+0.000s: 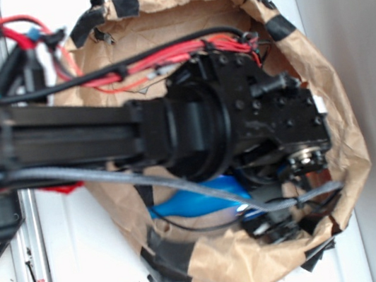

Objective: Grab the blue bottle.

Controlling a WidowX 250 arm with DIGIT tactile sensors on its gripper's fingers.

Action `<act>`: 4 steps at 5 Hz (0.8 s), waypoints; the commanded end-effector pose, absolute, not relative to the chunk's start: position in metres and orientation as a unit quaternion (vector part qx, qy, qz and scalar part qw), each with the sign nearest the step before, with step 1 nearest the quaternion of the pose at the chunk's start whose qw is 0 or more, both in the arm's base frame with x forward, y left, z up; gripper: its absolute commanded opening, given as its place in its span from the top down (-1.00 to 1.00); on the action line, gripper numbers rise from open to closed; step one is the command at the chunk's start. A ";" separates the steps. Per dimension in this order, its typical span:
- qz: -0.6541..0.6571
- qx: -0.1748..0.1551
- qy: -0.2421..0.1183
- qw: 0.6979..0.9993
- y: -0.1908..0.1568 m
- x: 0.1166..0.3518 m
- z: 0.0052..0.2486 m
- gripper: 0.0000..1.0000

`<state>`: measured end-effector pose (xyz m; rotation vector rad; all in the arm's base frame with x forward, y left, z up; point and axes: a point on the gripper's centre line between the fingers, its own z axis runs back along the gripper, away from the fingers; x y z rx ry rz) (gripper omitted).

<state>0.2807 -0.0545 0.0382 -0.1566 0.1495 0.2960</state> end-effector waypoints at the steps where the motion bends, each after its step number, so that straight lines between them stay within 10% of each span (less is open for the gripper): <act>1: 0.017 0.022 -0.041 0.999 0.006 0.271 0.162 1.00; 3: -0.062 0.099 -0.045 0.992 0.029 0.268 0.252 1.00; 4: 0.021 0.080 -0.057 0.995 0.028 0.253 0.253 1.00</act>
